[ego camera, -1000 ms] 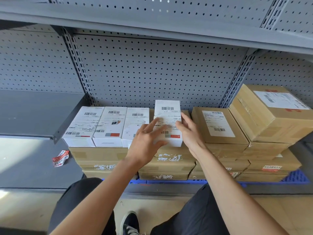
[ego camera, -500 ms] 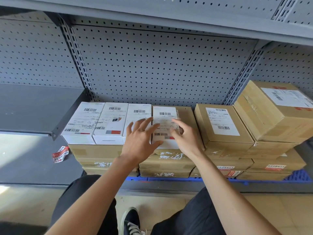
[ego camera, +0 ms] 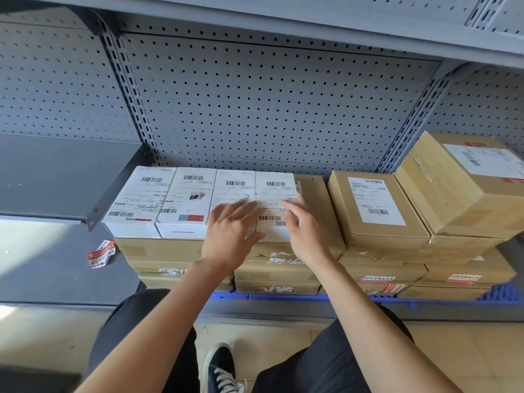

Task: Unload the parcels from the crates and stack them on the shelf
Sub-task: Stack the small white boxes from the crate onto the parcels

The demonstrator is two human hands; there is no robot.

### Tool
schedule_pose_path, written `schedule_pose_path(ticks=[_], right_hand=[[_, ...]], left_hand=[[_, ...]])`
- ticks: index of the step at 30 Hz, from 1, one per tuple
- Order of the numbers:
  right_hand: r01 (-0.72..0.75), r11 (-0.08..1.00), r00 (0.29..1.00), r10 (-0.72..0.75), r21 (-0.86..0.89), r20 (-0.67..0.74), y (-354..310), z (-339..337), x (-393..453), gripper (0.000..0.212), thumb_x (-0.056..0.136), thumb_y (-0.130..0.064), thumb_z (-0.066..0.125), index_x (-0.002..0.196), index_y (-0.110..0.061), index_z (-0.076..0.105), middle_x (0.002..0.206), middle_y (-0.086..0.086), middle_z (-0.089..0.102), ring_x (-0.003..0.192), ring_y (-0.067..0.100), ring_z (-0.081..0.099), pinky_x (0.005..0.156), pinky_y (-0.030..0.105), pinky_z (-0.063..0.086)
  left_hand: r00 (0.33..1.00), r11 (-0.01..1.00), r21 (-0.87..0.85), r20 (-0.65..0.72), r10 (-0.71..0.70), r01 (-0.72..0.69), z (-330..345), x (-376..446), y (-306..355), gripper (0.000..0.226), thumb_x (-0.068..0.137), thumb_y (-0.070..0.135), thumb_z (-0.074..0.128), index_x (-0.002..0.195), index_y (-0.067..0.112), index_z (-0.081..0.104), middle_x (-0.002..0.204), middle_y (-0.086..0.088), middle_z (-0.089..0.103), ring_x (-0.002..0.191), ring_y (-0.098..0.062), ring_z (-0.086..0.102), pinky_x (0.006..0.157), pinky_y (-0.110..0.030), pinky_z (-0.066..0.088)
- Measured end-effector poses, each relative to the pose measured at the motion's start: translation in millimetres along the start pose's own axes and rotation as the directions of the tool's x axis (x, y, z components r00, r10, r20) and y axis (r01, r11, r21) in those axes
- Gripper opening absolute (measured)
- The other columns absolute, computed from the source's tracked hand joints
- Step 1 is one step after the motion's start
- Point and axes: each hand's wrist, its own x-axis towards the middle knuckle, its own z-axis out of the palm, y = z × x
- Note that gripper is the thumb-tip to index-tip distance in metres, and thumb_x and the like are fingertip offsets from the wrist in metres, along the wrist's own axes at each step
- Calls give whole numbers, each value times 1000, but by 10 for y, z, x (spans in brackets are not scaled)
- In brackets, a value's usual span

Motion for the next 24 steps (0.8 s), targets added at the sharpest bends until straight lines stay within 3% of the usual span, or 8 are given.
schedule_pose_path(ticks=[2,6,12,14,18,24], right_hand=[[2,1000,1000,-2,1,2,4,8,3,39,108,-19,41,145,-20,53,167,-9,15,148,4,28,105,13,28],[14,1000,1000,-14,-18,4,-3,6,6,39,108,-19,39,145,-20,52,167,-7,14,149,1,21,104,10,23],[26,998,1000,-26,-51,4,13,18,26,38,108,-21,39,144,-21,52,165,-9,24,146,8,34,112,28,35],[27,997,1000,-26,-67,13,6,6,38,38,108,-20,39,144,-20,52,164,-10,23,147,7,31,112,25,33],[20,995,999,-16,-95,37,-7,-11,70,39,107,-21,40,145,-20,51,166,-3,20,150,11,26,118,33,31],[19,993,999,-15,-120,34,-79,-58,-14,39,108,-18,40,146,-16,51,166,-1,20,153,7,12,116,22,17]], left_hand=[[1000,1000,-7,-8,0,0,4,5,-4,55,80,40,83,131,26,67,140,5,62,133,-22,55,108,-55,41],[1000,1000,-12,-13,-1,1,-6,5,-14,57,79,39,84,132,26,67,140,8,62,132,-21,56,107,-54,42],[1000,1000,-7,11,-4,4,-33,19,-10,59,81,39,82,136,27,64,142,10,60,136,-20,53,110,-52,38],[1000,1000,-4,23,-15,15,-34,18,-4,59,82,39,81,137,27,63,144,10,58,137,-19,51,112,-51,37],[1000,1000,20,20,-10,10,-25,14,5,58,81,39,82,136,28,64,145,11,58,137,-19,51,112,-51,37],[1000,1000,25,22,0,0,-63,17,19,54,76,36,86,126,25,69,138,10,63,131,-21,57,106,-55,42]])
